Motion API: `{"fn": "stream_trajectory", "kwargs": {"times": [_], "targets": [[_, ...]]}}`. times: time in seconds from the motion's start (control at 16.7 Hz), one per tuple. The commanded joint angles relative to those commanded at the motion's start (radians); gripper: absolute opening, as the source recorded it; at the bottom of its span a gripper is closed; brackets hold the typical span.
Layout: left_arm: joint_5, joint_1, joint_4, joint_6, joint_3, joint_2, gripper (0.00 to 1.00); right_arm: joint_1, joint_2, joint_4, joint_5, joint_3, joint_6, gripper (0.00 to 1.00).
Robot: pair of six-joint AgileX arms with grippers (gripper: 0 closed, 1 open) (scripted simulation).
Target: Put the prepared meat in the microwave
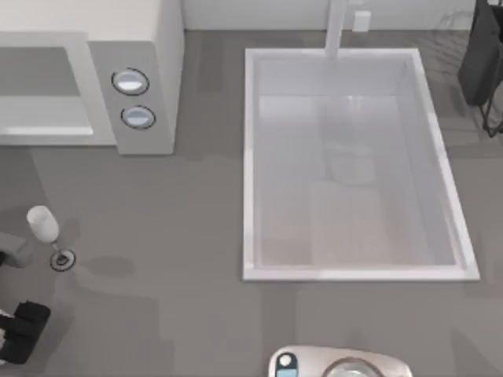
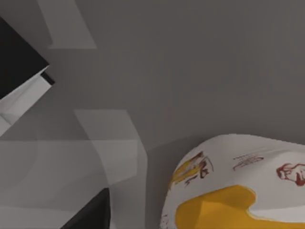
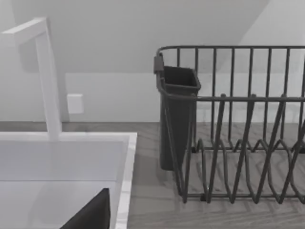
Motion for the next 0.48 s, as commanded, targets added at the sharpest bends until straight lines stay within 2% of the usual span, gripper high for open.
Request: {"fn": "stream_trajectory", "kwargs": {"times": [0.18, 0.48], "targets": [[0.0, 0.0, 0.0, 0.0, 0.0, 0.0, 0.02, 0.0, 0.0, 0.0, 0.0, 0.0, 0.0, 1.0], [0.0, 0.0, 0.0, 0.0, 0.0, 0.0, 0.0, 0.0, 0.0, 0.0, 0.0, 0.0, 0.0, 1.0]]}}
